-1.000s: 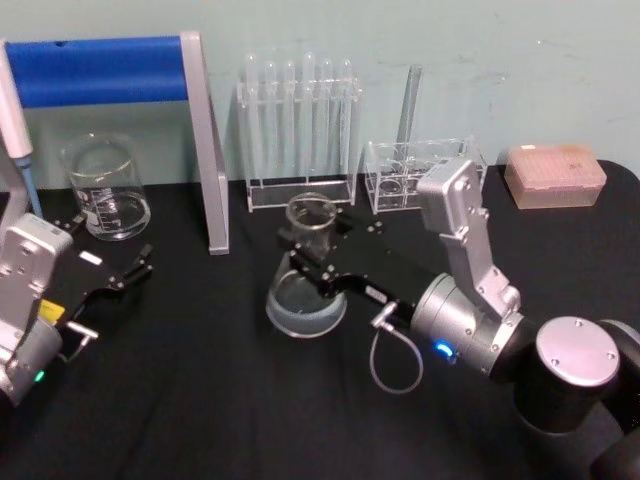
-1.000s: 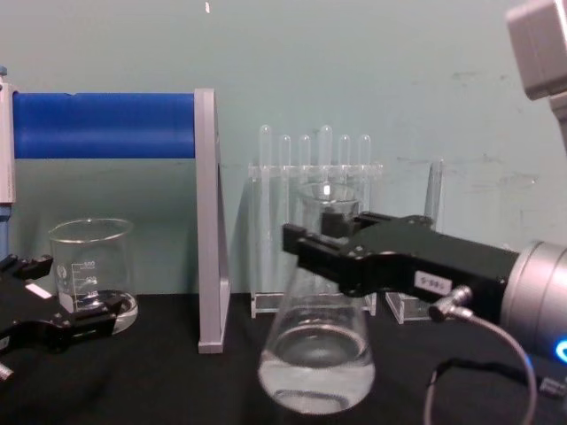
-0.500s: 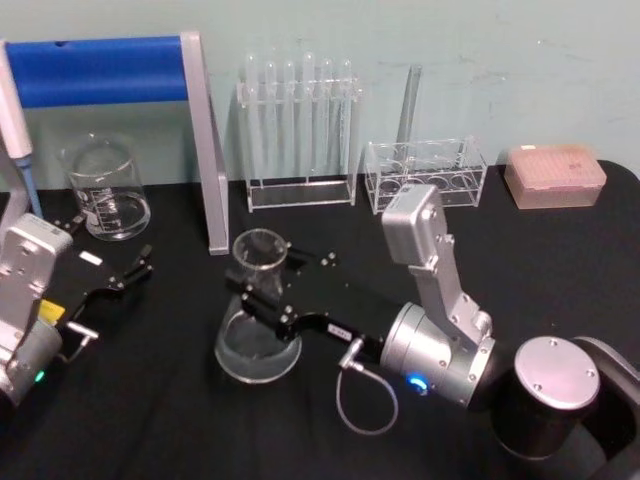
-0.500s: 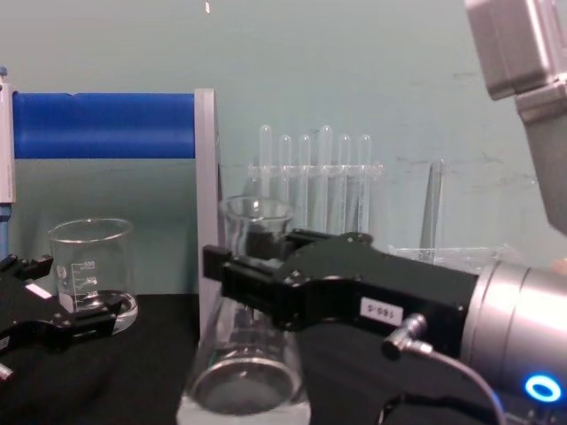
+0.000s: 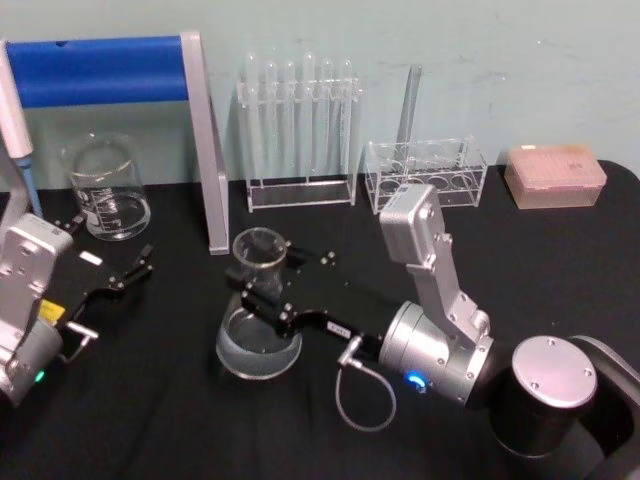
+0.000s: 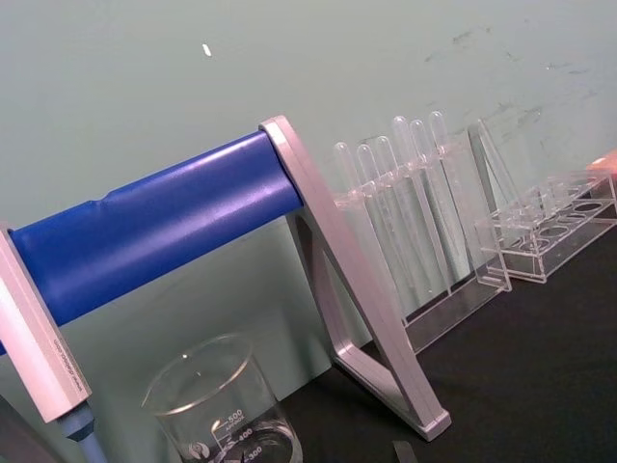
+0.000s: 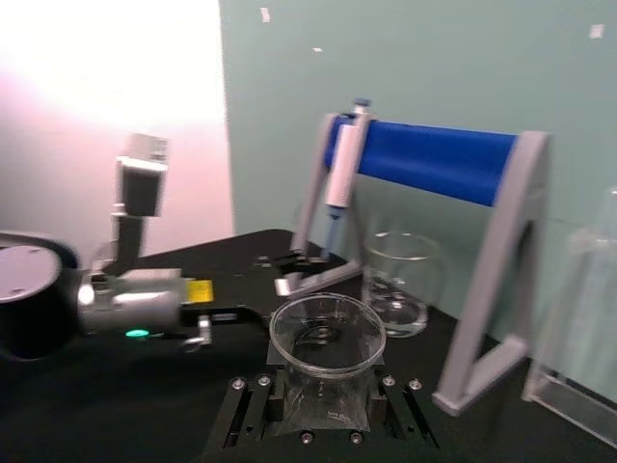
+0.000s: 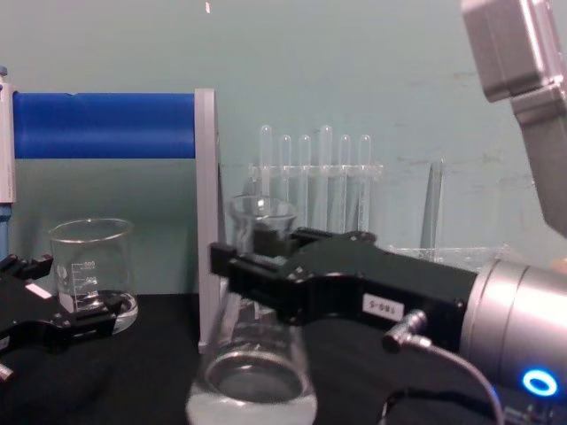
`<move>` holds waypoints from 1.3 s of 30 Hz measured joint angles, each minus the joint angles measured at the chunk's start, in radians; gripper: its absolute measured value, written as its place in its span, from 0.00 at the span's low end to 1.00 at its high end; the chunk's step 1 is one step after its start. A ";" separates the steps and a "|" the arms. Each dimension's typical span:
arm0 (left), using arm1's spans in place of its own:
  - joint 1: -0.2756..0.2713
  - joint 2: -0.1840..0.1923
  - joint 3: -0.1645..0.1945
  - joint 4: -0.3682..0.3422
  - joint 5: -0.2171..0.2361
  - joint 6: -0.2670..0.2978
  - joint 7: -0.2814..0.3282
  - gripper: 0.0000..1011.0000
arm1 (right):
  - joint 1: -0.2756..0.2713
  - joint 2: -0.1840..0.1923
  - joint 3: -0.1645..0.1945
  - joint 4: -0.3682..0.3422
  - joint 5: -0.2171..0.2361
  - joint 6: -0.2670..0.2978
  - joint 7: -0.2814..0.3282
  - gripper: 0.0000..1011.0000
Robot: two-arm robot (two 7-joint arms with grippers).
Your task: Grasp the erlenmeyer flask with one hand, shake it three times, then place it back.
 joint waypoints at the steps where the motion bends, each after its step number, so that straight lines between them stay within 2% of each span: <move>1: 0.000 0.000 0.000 0.000 0.000 0.000 0.000 0.99 | 0.002 -0.001 0.003 0.004 -0.002 -0.002 -0.005 0.45; 10: 0.000 0.000 0.000 0.000 0.000 0.000 0.000 0.99 | 0.020 -0.010 0.060 0.051 -0.040 -0.025 -0.076 0.45; 16: 0.000 0.000 0.000 0.000 0.000 0.000 0.000 0.99 | 0.031 -0.012 0.121 0.084 -0.079 -0.037 -0.133 0.45; 25: 0.000 0.000 0.000 0.000 0.000 0.000 0.000 0.99 | 0.034 -0.016 0.201 0.116 -0.110 -0.040 -0.193 0.45; 32: 0.000 0.000 0.000 0.000 0.000 0.000 0.000 0.99 | 0.036 -0.024 0.246 0.135 -0.129 -0.041 -0.221 0.45; 39: 0.000 0.000 0.000 0.000 0.000 0.000 0.000 0.99 | 0.037 -0.035 0.277 0.148 -0.142 -0.038 -0.230 0.45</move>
